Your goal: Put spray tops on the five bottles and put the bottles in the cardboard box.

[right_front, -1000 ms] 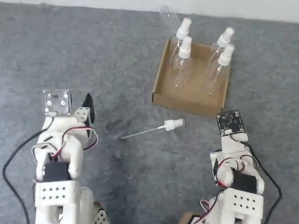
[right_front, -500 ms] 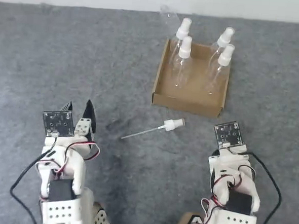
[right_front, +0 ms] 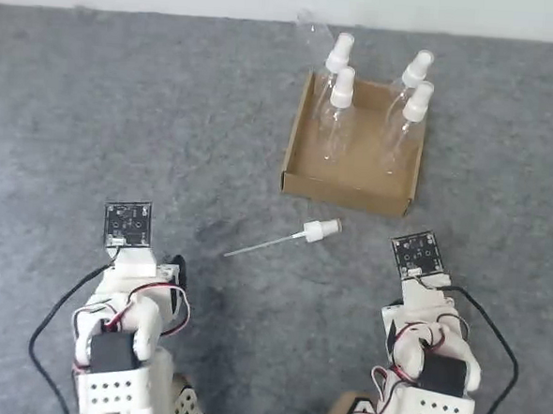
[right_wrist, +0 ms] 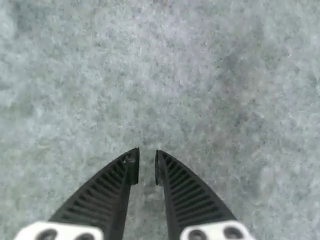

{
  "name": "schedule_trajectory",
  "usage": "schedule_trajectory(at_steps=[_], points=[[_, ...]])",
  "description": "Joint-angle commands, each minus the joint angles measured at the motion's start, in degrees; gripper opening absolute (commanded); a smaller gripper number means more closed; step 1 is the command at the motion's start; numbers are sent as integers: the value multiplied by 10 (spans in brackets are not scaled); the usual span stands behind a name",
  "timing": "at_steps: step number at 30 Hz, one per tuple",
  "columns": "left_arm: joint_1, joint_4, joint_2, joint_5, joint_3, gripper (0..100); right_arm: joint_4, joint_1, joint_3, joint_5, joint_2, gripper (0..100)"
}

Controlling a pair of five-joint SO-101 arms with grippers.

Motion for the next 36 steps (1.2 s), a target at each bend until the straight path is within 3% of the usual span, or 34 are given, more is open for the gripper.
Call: schedule_trajectory(at_steps=[1, 36], points=[[-1, 11, -11, 4, -5, 162, 4, -1, 13, -3, 1, 16], [-1, 18, -12, 4, -5, 161, 4, -1, 13, -3, 1, 16]])
